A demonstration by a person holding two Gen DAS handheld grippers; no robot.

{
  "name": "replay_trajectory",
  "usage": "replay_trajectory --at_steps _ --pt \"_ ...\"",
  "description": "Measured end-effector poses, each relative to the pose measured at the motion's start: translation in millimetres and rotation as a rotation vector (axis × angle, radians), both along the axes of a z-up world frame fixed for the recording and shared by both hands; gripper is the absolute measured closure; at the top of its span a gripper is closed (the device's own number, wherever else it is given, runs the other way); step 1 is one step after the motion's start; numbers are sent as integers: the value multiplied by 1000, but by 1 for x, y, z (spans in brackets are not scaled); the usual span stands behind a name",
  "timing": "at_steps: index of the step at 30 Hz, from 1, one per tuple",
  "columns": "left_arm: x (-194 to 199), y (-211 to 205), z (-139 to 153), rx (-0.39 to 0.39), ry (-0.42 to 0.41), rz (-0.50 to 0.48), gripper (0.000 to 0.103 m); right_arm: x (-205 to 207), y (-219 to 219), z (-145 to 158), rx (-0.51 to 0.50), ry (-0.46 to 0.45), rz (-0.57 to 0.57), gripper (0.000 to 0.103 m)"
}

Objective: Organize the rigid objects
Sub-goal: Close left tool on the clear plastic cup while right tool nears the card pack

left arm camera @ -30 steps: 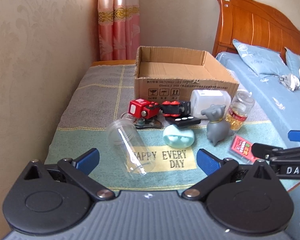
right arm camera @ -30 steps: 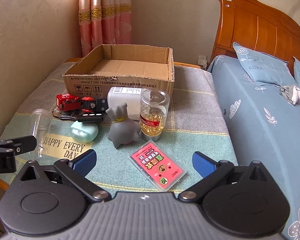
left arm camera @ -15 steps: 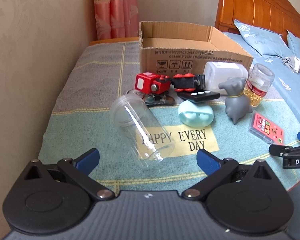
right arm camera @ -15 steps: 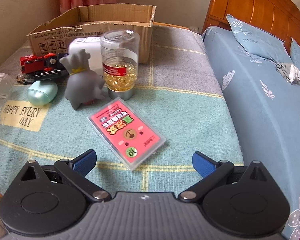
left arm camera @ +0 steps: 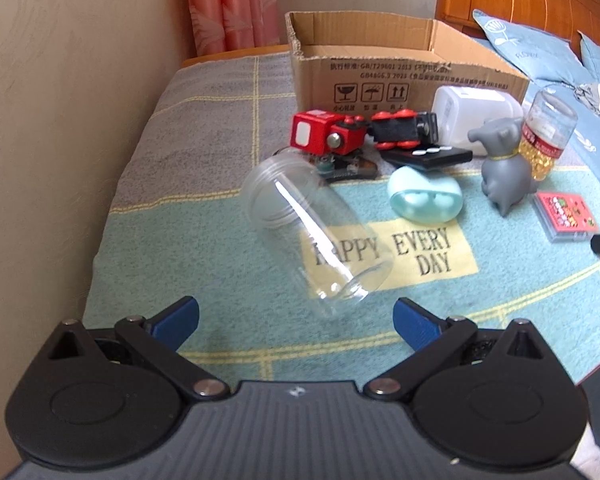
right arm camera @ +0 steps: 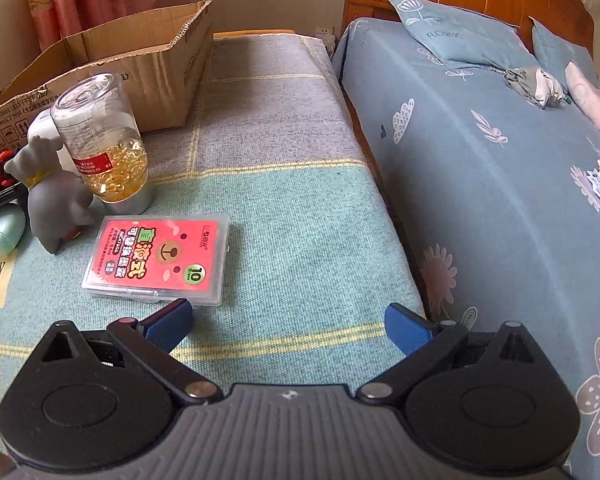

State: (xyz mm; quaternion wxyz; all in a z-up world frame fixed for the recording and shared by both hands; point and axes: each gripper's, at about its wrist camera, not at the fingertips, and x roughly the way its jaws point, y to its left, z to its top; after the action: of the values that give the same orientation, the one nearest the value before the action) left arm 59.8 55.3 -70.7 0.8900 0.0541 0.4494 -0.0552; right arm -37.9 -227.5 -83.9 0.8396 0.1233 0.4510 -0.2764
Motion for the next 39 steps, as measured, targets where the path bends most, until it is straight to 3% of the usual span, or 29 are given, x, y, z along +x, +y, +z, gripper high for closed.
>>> replay_trajectory --at_steps 8,12,24,29,32,35,39 --pt "0 31 -7 100 37 113 1 10 6 2 -35 17 34 0" --pt "8 41 -9 95 27 163 1 14 8 2 -33 13 49 0" --pt "14 8 -4 50 -7 -13 1 14 17 4 -42 18 95 0" --pt "14 -9 -7 11 0 -116 1 16 28 4 -21 11 196 0" --pt "19 -17 -12 4 16 -139 1 19 38 1 9 -4 260 0" --pt "26 -14 -17 -56 31 -142 0 23 45 1 23 -14 297 0" --pt "31 -9 -19 -62 0 -199 0 26 47 0 20 -20 324 0"
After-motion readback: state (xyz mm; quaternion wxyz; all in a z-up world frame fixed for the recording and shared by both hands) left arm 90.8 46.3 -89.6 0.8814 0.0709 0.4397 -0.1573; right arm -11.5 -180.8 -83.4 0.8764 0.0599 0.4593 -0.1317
